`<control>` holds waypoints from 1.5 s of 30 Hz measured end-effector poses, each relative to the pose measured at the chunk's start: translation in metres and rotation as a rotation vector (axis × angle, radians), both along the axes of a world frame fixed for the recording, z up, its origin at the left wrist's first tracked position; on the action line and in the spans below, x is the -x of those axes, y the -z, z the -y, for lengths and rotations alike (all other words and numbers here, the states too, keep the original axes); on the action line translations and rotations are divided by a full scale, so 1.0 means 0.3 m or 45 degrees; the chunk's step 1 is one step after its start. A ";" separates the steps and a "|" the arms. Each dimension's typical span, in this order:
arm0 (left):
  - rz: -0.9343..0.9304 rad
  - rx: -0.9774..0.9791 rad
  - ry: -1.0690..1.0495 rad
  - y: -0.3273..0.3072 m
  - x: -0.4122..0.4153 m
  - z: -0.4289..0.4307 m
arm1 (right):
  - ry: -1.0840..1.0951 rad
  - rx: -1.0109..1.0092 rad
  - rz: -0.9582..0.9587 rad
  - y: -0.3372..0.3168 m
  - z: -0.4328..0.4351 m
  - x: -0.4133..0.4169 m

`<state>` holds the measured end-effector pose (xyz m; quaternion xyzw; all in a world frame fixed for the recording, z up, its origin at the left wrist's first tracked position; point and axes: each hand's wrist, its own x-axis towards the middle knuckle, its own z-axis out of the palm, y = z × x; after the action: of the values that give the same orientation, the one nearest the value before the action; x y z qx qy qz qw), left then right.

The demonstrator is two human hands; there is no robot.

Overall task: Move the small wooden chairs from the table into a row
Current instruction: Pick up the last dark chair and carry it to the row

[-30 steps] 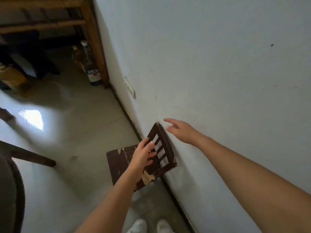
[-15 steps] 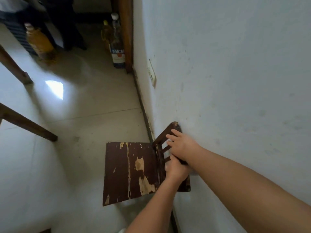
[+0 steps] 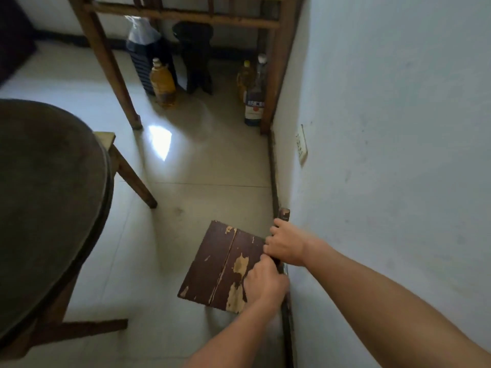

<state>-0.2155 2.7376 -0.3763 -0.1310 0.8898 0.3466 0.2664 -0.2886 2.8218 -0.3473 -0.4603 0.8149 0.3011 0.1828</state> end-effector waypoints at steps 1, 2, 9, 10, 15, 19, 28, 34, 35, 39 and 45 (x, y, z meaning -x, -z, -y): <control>-0.039 0.005 0.045 -0.037 0.003 0.058 | -0.009 0.017 0.011 -0.043 0.048 0.008; -0.060 0.008 0.098 -0.081 0.002 0.117 | -0.014 0.024 0.034 -0.095 0.094 0.012; -0.064 0.011 0.257 -0.447 -0.034 0.438 | 0.166 0.055 0.254 -0.443 0.356 -0.034; -0.050 0.007 0.257 -0.494 -0.058 0.481 | 0.172 0.049 0.276 -0.482 0.396 -0.051; 0.038 -0.019 0.271 -0.716 -0.239 0.719 | 0.153 0.068 0.440 -0.666 0.620 -0.207; 0.102 0.005 0.267 -0.837 -0.390 0.917 | 0.166 0.126 0.644 -0.759 0.805 -0.343; 0.304 0.252 0.299 -0.925 -0.773 1.425 | 0.089 0.129 0.871 -0.782 1.342 -0.751; 0.360 0.368 0.314 -0.961 -0.997 1.777 | 0.100 0.149 0.978 -0.770 1.723 -0.951; 0.359 0.395 0.290 -0.972 -1.041 1.850 | 0.102 0.175 1.003 -0.772 1.801 -0.992; 0.230 0.425 0.089 -1.041 -1.203 2.116 | 0.100 0.358 1.024 -0.795 2.073 -1.127; -0.007 0.704 -0.182 -1.070 -1.417 2.498 | 0.192 0.602 1.070 -0.839 2.483 -1.328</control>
<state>0.2097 1.9882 -0.0552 -0.2601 0.9398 0.1091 0.1931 0.1099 2.0768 -0.0954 -0.5107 0.7477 -0.1181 0.4077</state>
